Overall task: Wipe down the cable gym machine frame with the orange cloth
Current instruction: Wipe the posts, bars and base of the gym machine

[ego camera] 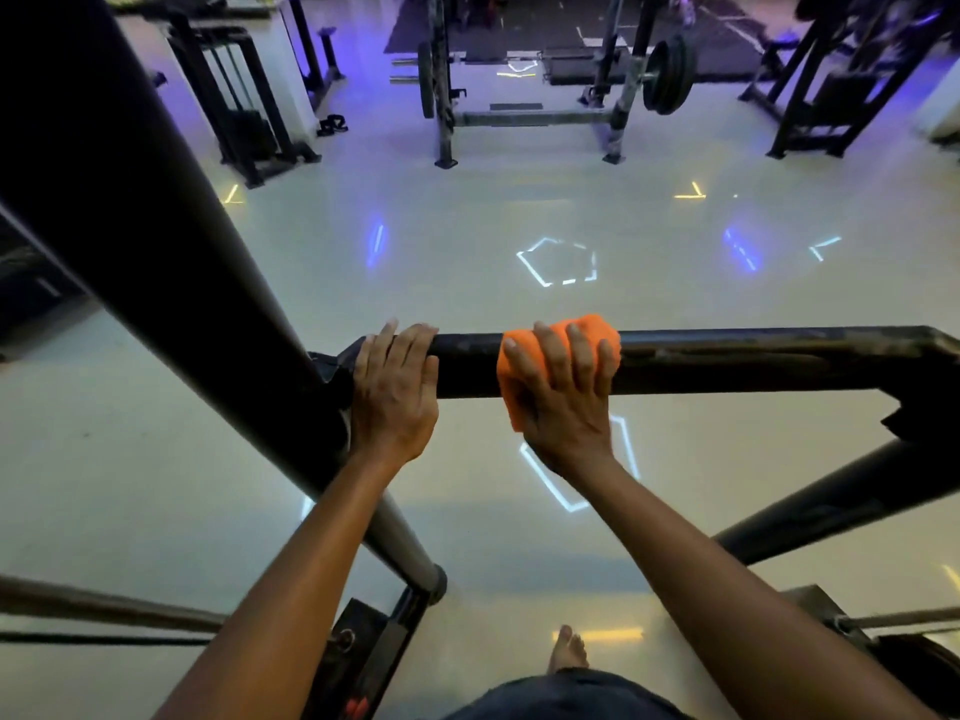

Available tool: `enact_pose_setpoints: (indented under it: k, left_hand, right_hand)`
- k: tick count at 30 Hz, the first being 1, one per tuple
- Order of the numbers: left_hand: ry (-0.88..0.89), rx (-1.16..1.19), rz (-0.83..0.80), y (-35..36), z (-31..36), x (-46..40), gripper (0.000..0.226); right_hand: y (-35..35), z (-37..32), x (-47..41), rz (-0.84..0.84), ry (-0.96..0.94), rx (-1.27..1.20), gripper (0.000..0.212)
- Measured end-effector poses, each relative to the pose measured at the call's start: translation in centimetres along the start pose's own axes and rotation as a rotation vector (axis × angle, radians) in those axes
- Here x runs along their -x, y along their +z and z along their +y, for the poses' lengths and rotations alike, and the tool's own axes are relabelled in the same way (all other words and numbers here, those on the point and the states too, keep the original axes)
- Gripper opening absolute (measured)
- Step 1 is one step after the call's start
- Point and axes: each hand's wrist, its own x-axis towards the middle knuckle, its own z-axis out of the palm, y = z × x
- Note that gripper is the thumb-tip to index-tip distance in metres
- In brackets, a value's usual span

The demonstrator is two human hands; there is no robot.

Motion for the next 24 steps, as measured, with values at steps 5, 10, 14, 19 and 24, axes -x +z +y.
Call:
enact_pose_setpoints:
  k: [5, 10, 14, 19, 24]
  left_hand:
    - [-0.023, -0.022, -0.04, -0.4, 0.2, -0.1, 0.046]
    - [-0.045, -0.025, -0.03, -0.3, 0.7, -0.3, 0.045]
    - [-0.053, -0.027, -0.023, -0.2, 0.8, -0.4, 0.045]
    - [-0.062, -0.053, -0.063, -0.2, 0.9, -0.5, 0.044]
    - [-0.033, -0.148, -0.147, -0.7, 1.1, -0.3, 0.048]
  right_hand:
    - [2.1, -6.2, -2.8, -0.052, 0.047, -0.082, 0.051]
    - [2.0, -1.2, -1.8, 0.0, -0.108, -0.053, 0.062]
    - [1.1, 2.0, -0.3, 0.036, -0.035, -0.049, 0.051]
    - [2.2, -5.0, -2.3, -0.009, 0.103, -0.096, 0.044]
    - [1.9, -2.6, -1.7, -0.021, -0.066, -0.068, 0.06]
